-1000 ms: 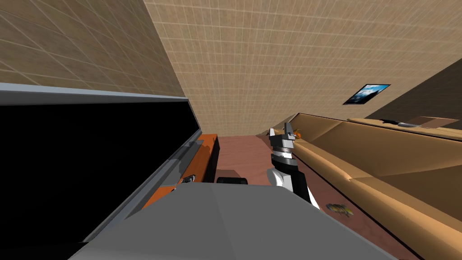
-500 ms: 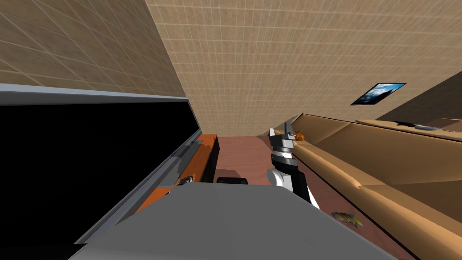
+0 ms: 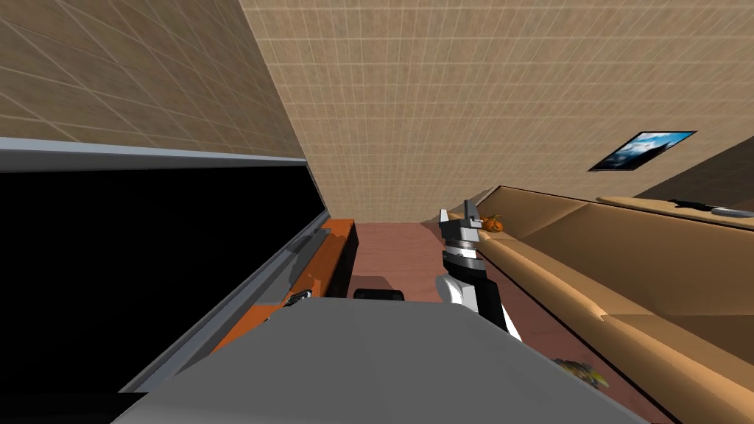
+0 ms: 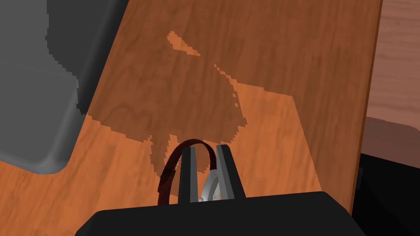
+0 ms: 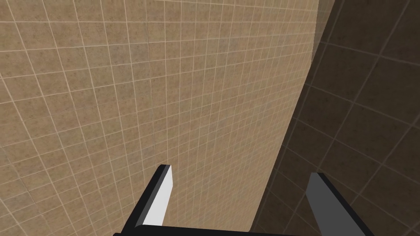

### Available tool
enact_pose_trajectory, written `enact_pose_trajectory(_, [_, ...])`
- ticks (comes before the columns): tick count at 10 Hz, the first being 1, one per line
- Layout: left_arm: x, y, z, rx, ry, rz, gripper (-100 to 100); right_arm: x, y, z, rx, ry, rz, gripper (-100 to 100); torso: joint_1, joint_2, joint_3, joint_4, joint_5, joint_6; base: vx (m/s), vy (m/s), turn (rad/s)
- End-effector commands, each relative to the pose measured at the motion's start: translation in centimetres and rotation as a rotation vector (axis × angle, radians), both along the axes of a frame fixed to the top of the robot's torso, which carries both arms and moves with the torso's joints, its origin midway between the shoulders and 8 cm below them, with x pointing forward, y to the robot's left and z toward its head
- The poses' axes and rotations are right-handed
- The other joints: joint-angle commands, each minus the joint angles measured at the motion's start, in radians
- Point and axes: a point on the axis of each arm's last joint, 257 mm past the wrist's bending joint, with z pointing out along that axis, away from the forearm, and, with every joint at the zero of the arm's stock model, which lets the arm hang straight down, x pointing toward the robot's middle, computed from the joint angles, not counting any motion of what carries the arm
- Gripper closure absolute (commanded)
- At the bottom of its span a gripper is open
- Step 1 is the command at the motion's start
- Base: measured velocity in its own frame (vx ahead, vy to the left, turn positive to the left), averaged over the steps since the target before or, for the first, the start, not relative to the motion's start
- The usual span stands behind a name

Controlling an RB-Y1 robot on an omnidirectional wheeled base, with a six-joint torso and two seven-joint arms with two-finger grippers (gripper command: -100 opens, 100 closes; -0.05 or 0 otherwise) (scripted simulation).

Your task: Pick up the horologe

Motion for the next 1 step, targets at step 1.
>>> enact_pose_trajectory(1, [0.00, 0.00, 0.00, 0.000, 0.000, 0.000, 0, 0.00, 0.00, 0.00, 0.000, 0.000, 0.000, 0, 0.000, 0.000, 0.000, 0.000, 0.000, 0.000, 0.003, -0.006, -0.003])
